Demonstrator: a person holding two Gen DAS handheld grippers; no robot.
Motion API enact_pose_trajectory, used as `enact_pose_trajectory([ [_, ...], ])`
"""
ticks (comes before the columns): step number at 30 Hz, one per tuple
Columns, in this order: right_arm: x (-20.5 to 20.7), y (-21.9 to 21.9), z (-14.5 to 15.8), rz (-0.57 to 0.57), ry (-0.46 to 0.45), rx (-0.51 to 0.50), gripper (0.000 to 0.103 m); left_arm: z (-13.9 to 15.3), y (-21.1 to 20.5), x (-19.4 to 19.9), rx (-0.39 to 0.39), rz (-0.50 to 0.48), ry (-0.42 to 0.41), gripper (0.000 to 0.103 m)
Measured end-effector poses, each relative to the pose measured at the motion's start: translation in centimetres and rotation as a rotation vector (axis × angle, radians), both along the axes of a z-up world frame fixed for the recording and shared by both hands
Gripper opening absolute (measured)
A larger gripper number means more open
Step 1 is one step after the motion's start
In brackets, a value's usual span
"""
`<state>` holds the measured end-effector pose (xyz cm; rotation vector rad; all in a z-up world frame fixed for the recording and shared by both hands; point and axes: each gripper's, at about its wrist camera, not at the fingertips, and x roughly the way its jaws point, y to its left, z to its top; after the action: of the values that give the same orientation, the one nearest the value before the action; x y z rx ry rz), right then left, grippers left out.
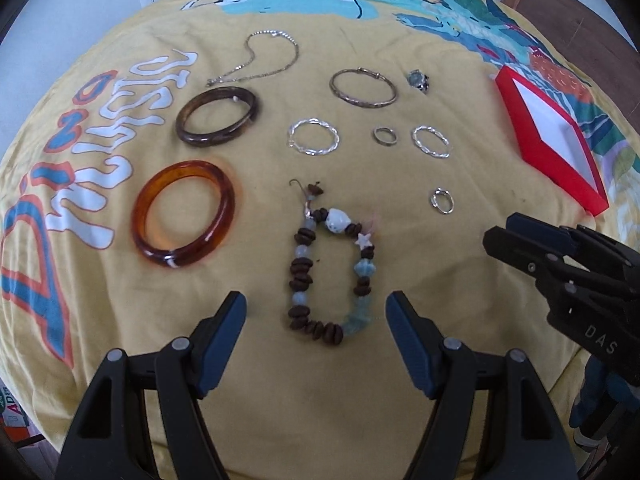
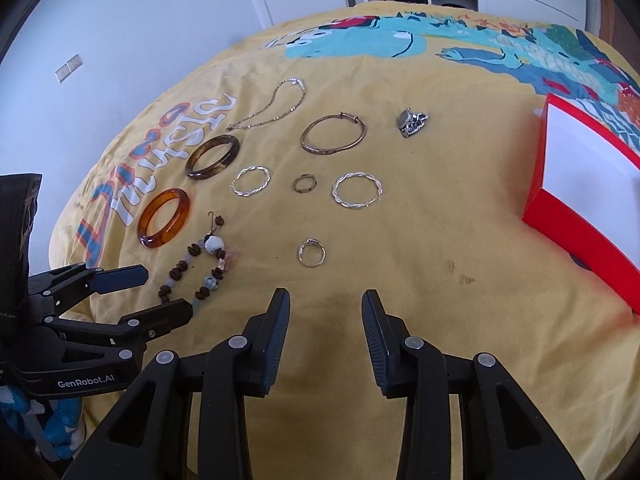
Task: Organize jewelry
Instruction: 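Grasp the beaded brown-and-white bracelet with the left gripper while the right gripper grasps a small silver ring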
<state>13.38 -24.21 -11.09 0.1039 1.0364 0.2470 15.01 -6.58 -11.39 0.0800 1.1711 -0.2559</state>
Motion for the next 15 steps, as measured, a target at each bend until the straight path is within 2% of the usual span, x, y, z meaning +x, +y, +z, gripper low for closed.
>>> enact_pose_trajectory([
  [6,1.6,0.9,-1.0,0.038,0.019,-0.002,0.037,-1.7,1.0,1.2,-0.011,0.060,0.042,0.069],
  [15,4.6,2.2,-2.9,0.053,0.047,-0.023,0.036,-1.7,1.1,0.6,0.015,0.058,0.005,0.042],
])
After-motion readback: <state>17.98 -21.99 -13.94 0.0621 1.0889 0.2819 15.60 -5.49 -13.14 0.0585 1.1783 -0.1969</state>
